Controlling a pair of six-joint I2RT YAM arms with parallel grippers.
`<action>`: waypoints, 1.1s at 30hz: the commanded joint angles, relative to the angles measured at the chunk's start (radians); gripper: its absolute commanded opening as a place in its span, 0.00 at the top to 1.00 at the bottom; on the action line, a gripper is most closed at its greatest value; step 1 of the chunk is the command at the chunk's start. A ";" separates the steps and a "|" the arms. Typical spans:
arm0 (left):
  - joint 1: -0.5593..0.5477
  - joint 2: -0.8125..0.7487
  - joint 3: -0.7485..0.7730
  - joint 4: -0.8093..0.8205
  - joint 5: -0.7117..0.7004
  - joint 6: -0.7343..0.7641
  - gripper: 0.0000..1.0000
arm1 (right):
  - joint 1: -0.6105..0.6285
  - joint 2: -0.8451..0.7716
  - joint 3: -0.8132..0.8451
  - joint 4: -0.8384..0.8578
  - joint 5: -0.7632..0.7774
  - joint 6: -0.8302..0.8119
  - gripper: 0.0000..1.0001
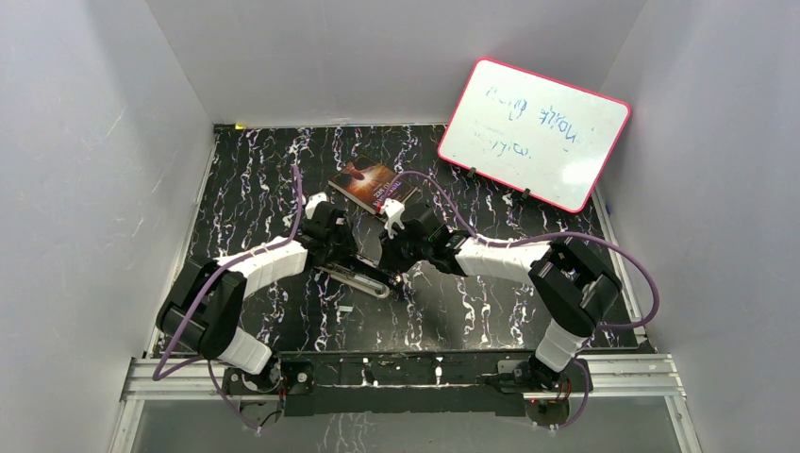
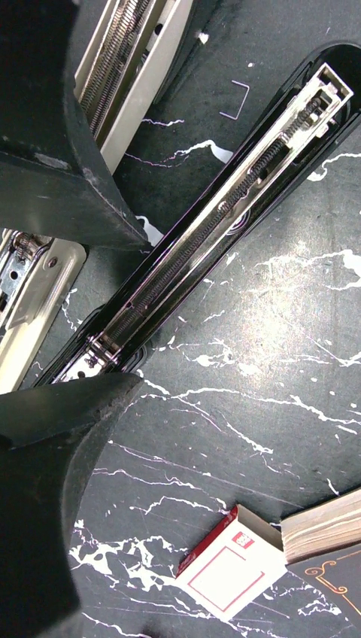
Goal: Load the staples into the stapler
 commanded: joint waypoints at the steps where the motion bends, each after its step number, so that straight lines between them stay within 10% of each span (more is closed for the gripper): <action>1: 0.000 -0.014 -0.008 -0.102 -0.038 0.019 0.40 | 0.011 -0.008 0.038 0.058 0.026 0.042 1.00; 33: 0.000 -0.042 -0.019 -0.138 -0.051 0.014 0.39 | 0.039 0.007 0.057 0.061 0.040 0.051 1.00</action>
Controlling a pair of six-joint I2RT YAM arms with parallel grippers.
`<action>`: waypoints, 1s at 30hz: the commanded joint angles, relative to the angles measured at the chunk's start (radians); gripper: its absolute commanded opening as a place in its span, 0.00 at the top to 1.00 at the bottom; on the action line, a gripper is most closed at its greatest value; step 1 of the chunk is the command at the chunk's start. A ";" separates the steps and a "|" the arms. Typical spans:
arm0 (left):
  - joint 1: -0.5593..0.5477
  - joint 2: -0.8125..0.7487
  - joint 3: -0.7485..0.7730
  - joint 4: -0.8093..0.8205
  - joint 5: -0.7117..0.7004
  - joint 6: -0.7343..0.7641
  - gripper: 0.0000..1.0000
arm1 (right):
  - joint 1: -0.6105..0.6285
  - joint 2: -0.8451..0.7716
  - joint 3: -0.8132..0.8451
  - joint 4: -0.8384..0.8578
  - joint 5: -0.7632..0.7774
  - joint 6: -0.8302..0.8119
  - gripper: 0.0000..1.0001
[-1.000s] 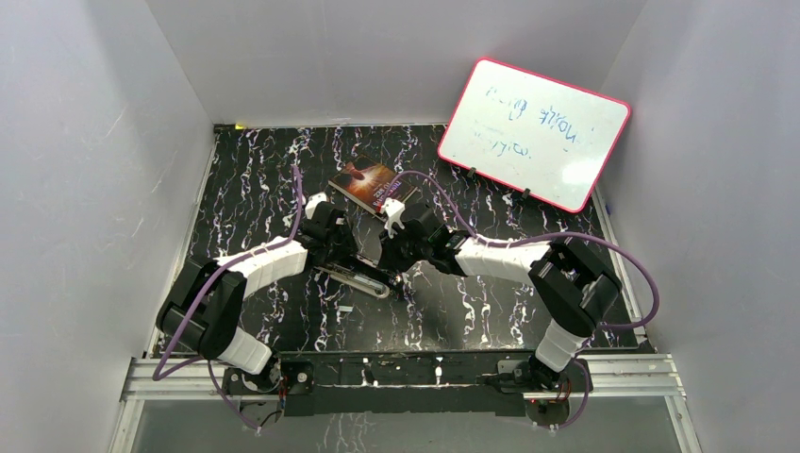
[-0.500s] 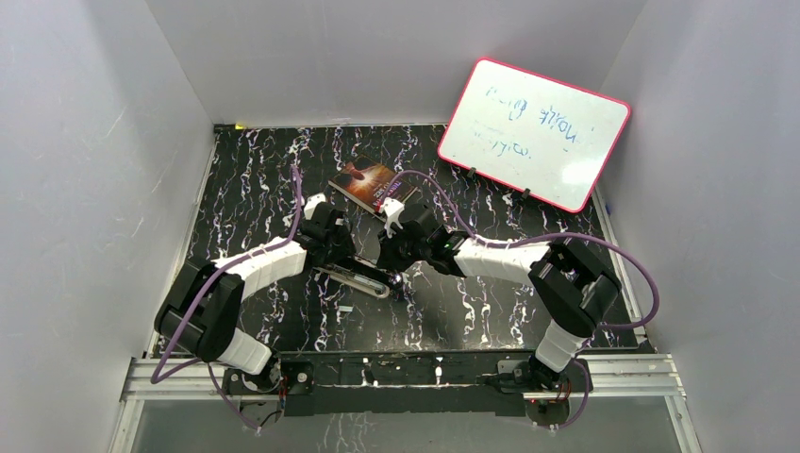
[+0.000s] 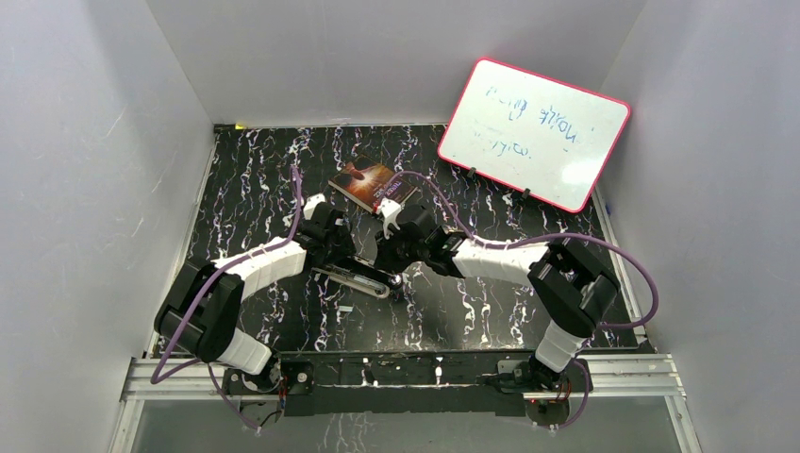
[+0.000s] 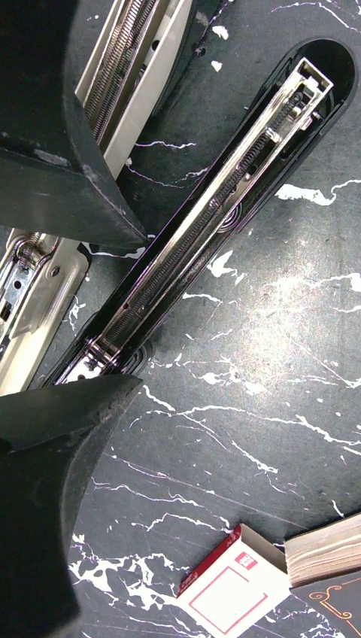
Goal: Load the staples into the stapler
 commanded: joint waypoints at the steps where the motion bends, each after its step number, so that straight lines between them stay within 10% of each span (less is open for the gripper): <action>1: -0.001 -0.029 -0.021 -0.098 -0.030 0.013 0.39 | 0.011 0.004 0.042 0.046 0.006 0.009 1.00; 30: 0.000 -0.043 -0.027 -0.098 -0.035 0.016 0.39 | 0.018 0.036 0.059 0.032 0.018 0.008 1.00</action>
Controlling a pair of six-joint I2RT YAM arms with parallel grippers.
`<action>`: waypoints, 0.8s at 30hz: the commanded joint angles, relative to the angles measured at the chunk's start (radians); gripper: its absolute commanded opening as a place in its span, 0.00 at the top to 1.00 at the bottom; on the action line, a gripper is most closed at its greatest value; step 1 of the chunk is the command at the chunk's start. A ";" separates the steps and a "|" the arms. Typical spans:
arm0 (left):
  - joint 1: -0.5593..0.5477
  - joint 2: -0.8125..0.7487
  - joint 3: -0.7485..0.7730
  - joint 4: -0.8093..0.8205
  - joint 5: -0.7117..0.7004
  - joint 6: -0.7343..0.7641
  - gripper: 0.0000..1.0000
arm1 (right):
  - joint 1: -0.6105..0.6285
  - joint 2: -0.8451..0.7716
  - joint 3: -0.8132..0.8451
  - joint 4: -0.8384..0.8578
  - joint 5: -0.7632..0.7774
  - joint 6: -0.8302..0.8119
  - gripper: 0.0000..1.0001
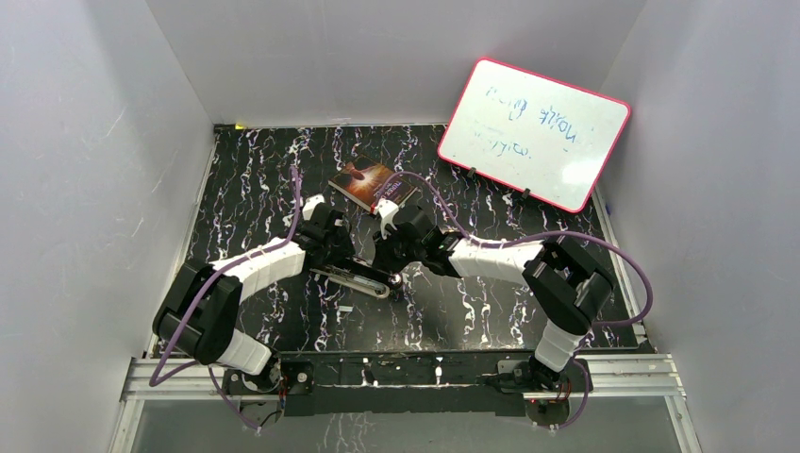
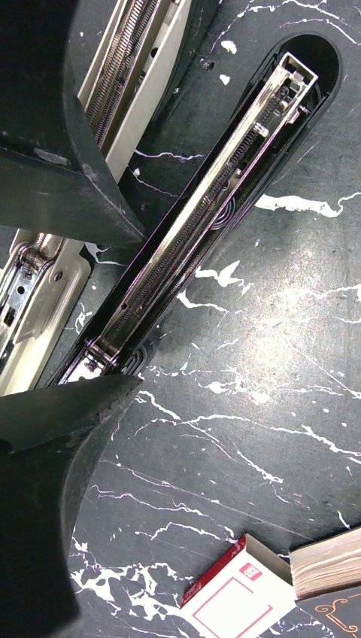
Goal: Load the staples into the stapler
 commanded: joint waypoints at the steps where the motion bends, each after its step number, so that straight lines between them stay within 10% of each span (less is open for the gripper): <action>1: 0.000 -0.030 -0.025 -0.078 -0.029 0.015 0.39 | 0.009 0.008 0.043 0.026 0.001 0.010 1.00; 24: 0.000 -0.027 -0.022 -0.070 -0.024 0.020 0.39 | 0.009 0.026 0.034 0.002 0.003 0.013 1.00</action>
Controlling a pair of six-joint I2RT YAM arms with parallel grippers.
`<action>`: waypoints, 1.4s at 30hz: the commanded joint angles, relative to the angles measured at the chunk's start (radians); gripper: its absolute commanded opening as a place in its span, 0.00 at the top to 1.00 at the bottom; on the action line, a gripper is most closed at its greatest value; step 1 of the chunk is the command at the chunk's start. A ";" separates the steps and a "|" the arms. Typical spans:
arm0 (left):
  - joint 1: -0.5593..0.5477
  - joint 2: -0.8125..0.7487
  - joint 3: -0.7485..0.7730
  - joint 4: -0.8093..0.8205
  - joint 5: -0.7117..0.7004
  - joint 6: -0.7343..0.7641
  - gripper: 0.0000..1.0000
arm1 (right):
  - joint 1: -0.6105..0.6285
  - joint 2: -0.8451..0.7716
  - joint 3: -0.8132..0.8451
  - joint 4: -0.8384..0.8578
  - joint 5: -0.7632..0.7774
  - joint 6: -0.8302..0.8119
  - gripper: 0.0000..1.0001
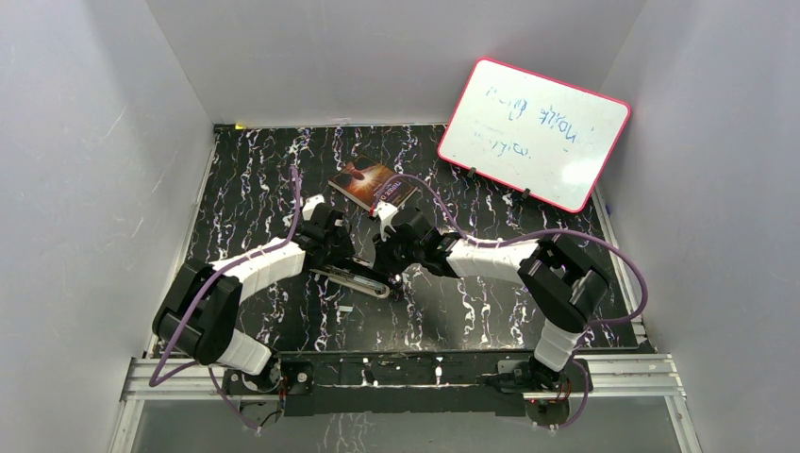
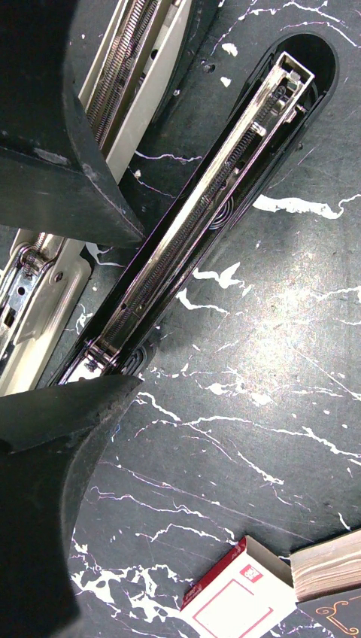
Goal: Load the staples into the stapler
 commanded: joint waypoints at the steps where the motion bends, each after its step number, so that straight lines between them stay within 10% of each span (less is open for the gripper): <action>1: 0.000 -0.025 -0.022 -0.065 -0.019 0.019 0.39 | 0.004 0.005 0.033 0.010 0.002 0.009 1.00; 42: 0.000 -0.025 -0.013 -0.059 -0.021 0.034 0.39 | 0.004 0.084 0.173 -0.257 -0.030 -0.194 1.00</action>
